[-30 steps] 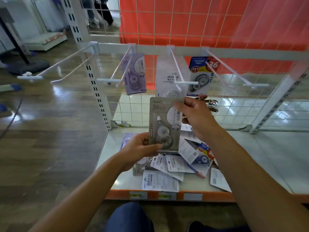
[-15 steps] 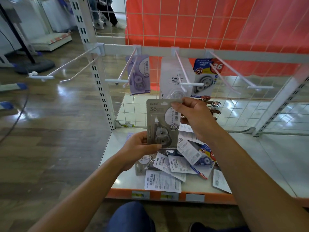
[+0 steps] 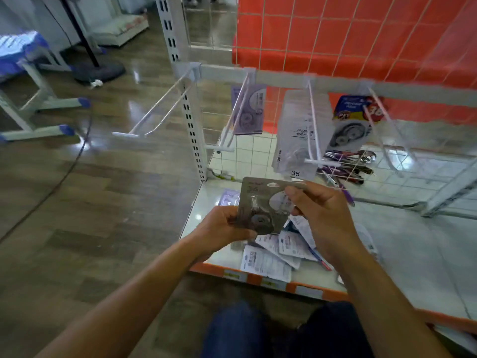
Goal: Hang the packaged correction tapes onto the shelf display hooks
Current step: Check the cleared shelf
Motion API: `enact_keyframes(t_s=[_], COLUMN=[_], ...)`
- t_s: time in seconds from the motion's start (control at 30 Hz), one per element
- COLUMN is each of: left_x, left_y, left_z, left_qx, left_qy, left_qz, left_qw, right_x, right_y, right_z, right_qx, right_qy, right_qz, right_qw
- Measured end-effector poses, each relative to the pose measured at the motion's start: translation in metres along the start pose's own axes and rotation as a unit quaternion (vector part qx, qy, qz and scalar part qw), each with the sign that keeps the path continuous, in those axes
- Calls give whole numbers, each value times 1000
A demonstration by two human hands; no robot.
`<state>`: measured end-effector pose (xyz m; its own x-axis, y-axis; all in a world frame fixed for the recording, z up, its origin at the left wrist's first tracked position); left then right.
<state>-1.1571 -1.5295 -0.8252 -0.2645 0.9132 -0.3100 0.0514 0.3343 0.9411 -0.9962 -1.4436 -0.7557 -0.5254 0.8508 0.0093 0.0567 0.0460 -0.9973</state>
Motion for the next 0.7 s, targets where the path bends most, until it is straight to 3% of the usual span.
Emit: enact_keyframes(t_s=[0.27, 0.6, 0.7], left_x=[-82, -182, -203], left_y=[121, 310, 357], left_z=[-14, -44, -48], left_qx=[-39, -21, -19], left_qy=[2, 15, -14], left_qz=[-49, -11, 0], left_qw=[998, 1000, 1000], right_x=[-23, -60, -67], right_y=[-143, -354, -403], right_z=[3, 0, -7], right_qx=[10, -11, -9], right_qy=[-24, -32, -23], right_qz=[33, -5, -22], right_qw=[999, 999, 999])
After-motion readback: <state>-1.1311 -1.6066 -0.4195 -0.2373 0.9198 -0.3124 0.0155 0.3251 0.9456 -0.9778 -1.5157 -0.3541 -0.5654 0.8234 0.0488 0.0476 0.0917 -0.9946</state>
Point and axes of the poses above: each hand's wrist, its own x-axis towards the middle knuckle, its own z-axis out of the palm, y = z × x, the point moved 2 cm from there along x, towards the middle knuckle, and after that the axes turned 3 degrees about -x, right-handed, at the moved point
